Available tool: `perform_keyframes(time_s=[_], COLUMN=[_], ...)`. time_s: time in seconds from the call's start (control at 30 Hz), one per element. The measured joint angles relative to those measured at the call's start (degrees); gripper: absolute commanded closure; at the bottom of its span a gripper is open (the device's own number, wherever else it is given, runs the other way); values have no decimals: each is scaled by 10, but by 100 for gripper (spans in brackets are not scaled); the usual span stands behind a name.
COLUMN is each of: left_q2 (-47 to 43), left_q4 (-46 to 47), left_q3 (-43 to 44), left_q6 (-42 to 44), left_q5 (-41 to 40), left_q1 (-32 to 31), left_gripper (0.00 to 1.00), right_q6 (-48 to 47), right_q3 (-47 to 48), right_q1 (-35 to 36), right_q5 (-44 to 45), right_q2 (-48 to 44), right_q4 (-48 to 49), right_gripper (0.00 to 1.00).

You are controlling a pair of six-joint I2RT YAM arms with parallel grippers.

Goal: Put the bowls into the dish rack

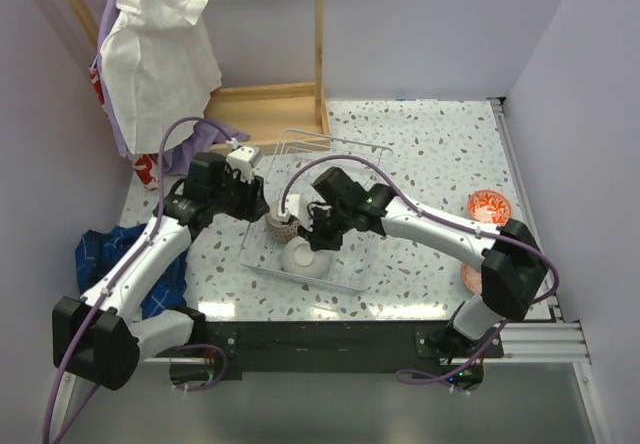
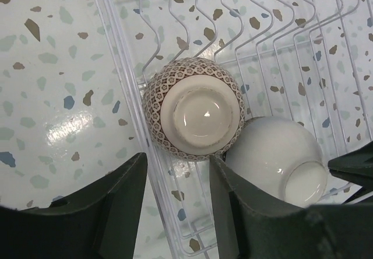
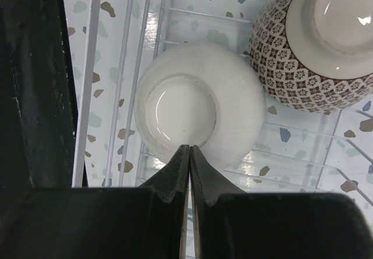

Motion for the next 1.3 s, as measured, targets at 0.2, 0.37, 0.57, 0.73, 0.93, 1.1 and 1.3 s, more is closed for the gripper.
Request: perform_keyframes(time_s=[0.2, 0.37, 0.57, 0.73, 0.93, 1.1, 1.3], left_q2=[-3, -3, 15, 45, 79, 104, 135], left_q4=[0, 30, 70, 88, 88, 95, 113], left_q3=[13, 44, 66, 67, 88, 110, 115], left_q6=[20, 43, 68, 68, 69, 69, 68], left_q5=[-8, 0, 35, 54, 66, 70, 69], left_q1=[0, 0, 0, 0, 0, -1, -1], left_gripper=[46, 46, 46, 47, 47, 48, 48], right_q6=[-2, 8, 1, -1, 2, 2, 3], right_q3=[8, 27, -64, -139, -141, -141, -139], right_q1=[-84, -292, -418, -492, -536, -536, -536], right_q5=[23, 56, 165, 226, 246, 250, 273], right_q2=[-44, -113, -258, -298, -263, -250, -238], right_q4=[-60, -123, -133, -135, -177, -224, -192], right_gripper=[80, 50, 39, 43, 48, 48, 48])
